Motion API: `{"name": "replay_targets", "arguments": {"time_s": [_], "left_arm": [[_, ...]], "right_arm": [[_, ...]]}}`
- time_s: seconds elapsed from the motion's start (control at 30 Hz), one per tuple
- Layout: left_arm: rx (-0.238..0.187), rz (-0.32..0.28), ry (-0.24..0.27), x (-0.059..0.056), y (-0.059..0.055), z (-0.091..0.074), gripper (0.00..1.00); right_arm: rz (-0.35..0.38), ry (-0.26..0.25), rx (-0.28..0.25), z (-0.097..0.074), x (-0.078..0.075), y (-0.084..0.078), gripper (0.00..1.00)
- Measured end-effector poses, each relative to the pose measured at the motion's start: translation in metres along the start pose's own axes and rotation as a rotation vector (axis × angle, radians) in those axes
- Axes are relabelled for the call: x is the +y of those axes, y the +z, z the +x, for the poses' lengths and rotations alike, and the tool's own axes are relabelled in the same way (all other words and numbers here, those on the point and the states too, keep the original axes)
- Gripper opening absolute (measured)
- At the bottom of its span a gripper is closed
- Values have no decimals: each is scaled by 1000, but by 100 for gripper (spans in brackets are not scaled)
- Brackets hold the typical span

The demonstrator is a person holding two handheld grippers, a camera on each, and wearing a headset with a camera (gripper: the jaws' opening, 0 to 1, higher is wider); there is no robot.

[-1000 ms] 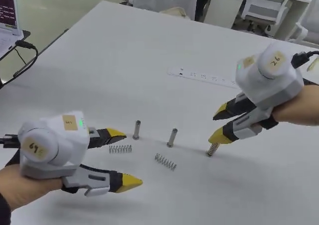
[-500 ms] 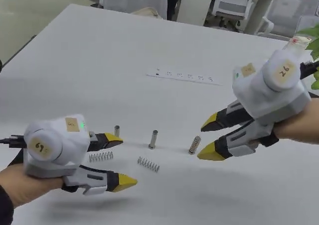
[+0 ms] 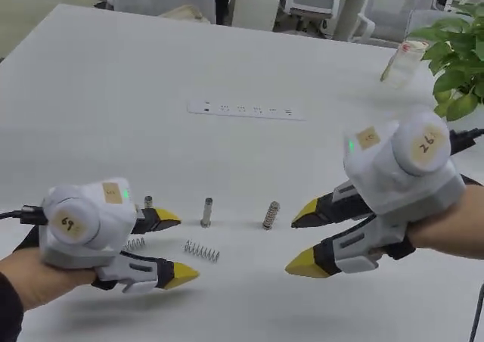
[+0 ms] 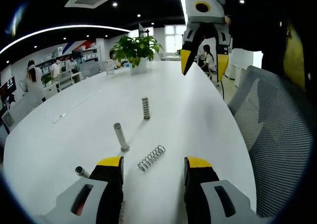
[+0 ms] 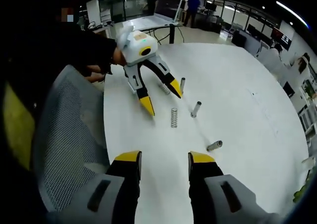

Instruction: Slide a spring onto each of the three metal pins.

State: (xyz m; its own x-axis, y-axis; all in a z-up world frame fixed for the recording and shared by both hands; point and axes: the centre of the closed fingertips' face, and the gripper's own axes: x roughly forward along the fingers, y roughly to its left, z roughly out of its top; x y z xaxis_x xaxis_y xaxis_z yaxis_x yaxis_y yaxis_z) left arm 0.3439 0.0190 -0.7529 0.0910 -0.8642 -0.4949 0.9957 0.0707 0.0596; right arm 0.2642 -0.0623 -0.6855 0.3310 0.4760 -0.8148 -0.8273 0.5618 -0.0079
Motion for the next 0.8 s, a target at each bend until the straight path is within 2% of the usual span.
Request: {"name": "replay_targets", "arguments": {"time_s": [0.2,0.4,0.57,0.8], "left_arm": [[21,7,-26,-1,-5,9,39],[47,33,-35,-1,-11,14,35],[55,40,-43,-2,-11,17,34],[71,52,-49,-4,-12,20,31]], "right_arm": [[70,-15,-25,1,5,-12,36],[164,-48,-89,4,7,-25,39],[234,-60,-115,4,10,-41,42],[300,-114,-186,-1,4,-50,48]]}}
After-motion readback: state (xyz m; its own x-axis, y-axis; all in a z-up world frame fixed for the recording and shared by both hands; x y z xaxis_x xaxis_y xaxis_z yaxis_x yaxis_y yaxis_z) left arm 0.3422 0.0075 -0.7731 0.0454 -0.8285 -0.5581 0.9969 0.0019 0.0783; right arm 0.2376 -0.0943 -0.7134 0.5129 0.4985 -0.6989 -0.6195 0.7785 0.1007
